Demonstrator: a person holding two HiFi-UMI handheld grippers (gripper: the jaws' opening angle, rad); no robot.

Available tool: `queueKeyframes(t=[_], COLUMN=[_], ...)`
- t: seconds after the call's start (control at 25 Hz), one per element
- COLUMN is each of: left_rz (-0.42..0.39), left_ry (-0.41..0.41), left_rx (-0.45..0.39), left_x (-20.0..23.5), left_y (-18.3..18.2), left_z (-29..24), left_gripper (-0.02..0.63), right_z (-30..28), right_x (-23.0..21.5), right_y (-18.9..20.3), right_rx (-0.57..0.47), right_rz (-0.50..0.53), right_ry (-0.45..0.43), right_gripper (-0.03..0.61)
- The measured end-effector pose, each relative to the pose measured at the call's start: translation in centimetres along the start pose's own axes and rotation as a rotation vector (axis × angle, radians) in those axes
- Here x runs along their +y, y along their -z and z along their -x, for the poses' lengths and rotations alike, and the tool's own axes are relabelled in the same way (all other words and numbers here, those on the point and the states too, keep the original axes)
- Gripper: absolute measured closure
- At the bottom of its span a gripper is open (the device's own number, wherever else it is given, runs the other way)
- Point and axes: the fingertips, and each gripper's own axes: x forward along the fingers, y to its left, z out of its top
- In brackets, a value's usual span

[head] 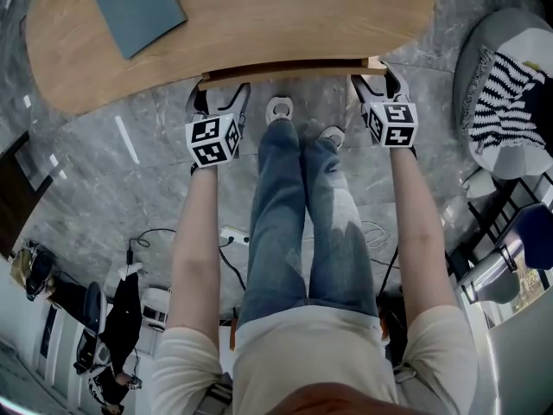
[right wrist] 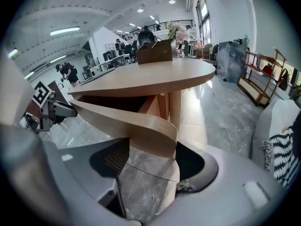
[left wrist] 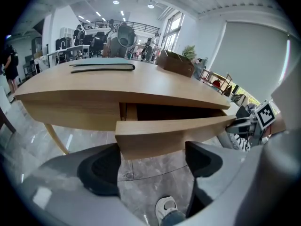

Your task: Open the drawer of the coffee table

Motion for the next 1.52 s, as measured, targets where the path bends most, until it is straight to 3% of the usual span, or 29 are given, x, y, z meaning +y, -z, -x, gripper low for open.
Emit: queueKeyframes(t=[0.68,1.52], left_rz=[0.007,0.045], left_ry=[-0.020,-0.038], left_rx=[0.043,0.136], left_x=[-0.7,-2.3], left_y=[3.9,11.6], left_z=[2.5,5.8], left_gripper=[0.219,0.236], right_z=[2.5,6.1], right_x=[1.2,3.2], right_y=[3.6,11.1], right_rx=[0.055,0.143], right_rz=[-0.004,-0.042], right_ry=[0.011,0.015], right_gripper=[0.295,0.299])
